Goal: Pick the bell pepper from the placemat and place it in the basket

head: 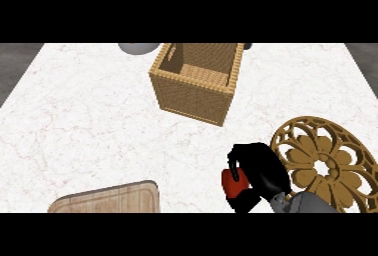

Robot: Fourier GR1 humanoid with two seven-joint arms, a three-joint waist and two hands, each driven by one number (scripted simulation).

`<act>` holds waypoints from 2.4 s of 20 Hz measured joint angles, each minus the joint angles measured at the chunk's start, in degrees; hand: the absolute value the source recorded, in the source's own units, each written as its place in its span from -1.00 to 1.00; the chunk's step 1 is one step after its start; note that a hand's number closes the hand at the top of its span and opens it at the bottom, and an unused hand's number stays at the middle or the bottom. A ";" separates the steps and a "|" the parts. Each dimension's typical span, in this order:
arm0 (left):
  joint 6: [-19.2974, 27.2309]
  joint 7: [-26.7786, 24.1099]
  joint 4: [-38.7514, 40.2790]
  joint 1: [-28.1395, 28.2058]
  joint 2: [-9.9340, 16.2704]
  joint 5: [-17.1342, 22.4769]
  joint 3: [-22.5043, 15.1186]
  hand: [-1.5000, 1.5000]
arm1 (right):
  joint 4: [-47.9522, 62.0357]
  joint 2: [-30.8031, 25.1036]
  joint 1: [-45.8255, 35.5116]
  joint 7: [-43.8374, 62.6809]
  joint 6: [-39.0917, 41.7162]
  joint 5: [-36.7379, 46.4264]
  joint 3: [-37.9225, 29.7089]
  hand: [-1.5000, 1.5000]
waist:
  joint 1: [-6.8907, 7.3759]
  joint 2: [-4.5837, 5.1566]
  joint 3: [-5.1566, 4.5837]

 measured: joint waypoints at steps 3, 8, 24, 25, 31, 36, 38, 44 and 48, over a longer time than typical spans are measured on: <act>-0.21 -0.32 0.32 -0.08 -0.02 -0.04 -0.06 0.00 | -0.15 6.93 -1.22 3.40 -2.11 0.87 1.54 1.00 | -0.15 -0.05 0.19; -0.42 -0.55 0.77 0.40 0.00 0.23 -0.06 0.00 | -1.46 17.96 -4.23 7.11 -8.11 3.26 2.32 1.00 | -1.13 -0.53 0.53; -0.04 -1.56 0.75 2.88 0.00 1.61 0.58 0.00 | -4.54 25.01 -15.46 19.12 -21.87 12.56 2.30 1.00 | -3.77 -1.33 0.62; 0.02 -1.69 0.73 3.00 0.05 1.59 0.60 0.00 | -4.22 25.03 -16.31 19.80 -21.84 13.18 1.99 1.00 | -3.88 -1.36 0.59; 0.23 -2.20 0.58 3.23 -0.01 1.75 0.74 0.00 | -1.72 25.06 -21.01 23.00 -22.25 16.20 -0.84 1.00 | -3.94 -0.84 0.56; 0.37 -2.66 0.56 3.30 -0.06 1.86 0.85 0.00 | 1.15 25.02 -24.77 24.51 -22.69 18.60 -4.65 1.00 | -3.95 -0.46 0.57; 0.35 -2.79 0.57 3.29 -0.10 1.99 0.88 0.00 | 2.13 25.01 -26.51 24.78 -23.01 19.43 -6.61 1.00 | -3.91 -0.35 0.58; 0.49 -3.50 0.71 3.18 -0.22 1.96 0.92 0.00 | 5.62 24.99 -31.05 25.29 -24.24 22.12 -12.91 1.00 | -3.76 0.02 0.63; 0.66 -3.77 0.73 3.14 -0.29 1.95 0.94 0.00 | 8.37 24.99 -32.97 25.62 -24.69 23.26 -16.50 1.00 | -3.75 0.35 0.71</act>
